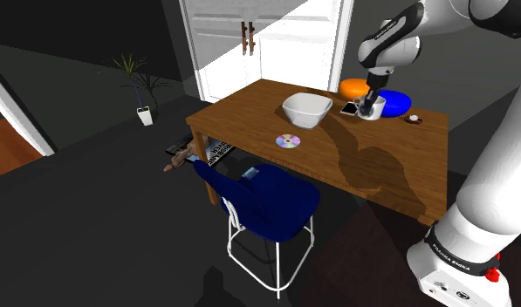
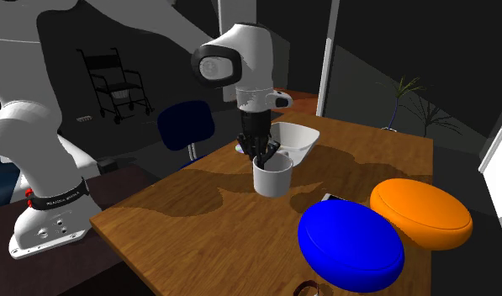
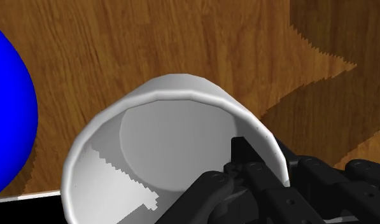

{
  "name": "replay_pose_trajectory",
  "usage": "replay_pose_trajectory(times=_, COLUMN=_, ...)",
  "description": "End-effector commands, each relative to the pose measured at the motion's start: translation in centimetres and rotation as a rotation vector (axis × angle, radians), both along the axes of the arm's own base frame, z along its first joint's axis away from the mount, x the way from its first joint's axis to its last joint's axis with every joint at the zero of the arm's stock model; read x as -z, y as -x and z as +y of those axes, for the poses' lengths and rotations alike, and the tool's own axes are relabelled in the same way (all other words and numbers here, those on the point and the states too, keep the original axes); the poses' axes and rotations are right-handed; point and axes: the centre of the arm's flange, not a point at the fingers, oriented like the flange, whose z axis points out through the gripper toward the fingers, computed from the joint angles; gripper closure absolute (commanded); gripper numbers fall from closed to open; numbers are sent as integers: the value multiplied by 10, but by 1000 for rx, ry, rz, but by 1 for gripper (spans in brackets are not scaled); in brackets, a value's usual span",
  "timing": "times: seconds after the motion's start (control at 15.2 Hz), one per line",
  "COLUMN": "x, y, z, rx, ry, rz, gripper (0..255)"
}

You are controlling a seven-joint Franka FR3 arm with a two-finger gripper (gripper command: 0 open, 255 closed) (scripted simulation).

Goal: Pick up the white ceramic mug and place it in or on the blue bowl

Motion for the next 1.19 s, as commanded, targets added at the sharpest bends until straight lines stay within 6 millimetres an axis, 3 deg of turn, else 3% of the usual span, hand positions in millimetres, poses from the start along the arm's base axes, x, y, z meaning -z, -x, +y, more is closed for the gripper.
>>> replay_pose_trajectory(times=0.0, x=-11, y=0, z=-2, rx=0, ry=0, rz=0, gripper=255)
replay_pose_trajectory(times=1.12, x=-98, y=0, z=-2, rx=0, ry=0, rz=0, gripper=255)
